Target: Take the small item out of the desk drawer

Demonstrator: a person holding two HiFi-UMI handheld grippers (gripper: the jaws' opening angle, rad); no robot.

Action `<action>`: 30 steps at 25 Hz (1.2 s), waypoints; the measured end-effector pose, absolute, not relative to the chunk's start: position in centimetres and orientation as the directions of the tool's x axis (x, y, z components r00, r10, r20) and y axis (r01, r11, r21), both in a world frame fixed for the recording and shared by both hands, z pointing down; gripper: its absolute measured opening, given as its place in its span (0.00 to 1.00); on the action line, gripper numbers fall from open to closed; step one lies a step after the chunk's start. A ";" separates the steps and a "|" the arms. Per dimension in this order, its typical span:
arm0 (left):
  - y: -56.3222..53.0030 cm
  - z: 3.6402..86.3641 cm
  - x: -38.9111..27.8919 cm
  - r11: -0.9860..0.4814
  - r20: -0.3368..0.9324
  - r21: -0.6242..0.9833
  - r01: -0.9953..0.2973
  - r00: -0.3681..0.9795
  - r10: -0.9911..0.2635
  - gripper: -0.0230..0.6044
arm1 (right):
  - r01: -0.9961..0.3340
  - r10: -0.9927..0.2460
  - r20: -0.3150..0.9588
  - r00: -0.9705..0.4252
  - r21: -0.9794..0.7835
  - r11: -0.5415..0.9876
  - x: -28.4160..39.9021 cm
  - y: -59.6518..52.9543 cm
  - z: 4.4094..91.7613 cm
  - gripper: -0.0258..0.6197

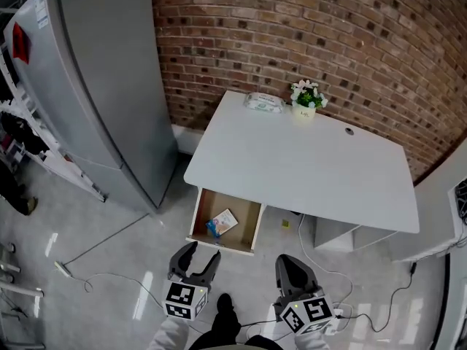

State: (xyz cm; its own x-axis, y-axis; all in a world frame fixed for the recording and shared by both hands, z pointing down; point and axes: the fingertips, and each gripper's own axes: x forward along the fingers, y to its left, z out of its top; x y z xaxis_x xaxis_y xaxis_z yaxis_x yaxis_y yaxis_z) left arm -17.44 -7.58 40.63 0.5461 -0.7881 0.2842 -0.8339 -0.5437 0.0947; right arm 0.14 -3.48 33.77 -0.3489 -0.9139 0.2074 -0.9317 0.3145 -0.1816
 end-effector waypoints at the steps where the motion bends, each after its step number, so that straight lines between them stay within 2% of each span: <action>1: -8.2 41.2 -17.6 -0.545 0.291 0.099 -0.833 0.548 -0.784 0.45 | -0.933 -0.914 0.212 -0.346 -0.180 0.312 0.0 -4.1 33.9 0.08; 17: -14.0 52.3 -14.5 -0.618 0.487 0.072 -0.783 0.568 -0.663 0.49 | -0.932 -0.876 0.328 -0.353 -0.202 0.301 0.3 -8.1 41.8 0.08; 30: -19.1 59.0 -9.7 -0.700 0.575 -0.043 -0.713 0.555 -0.601 0.51 | -0.922 -0.852 0.359 -0.382 -0.216 0.322 1.2 -12.5 49.1 0.08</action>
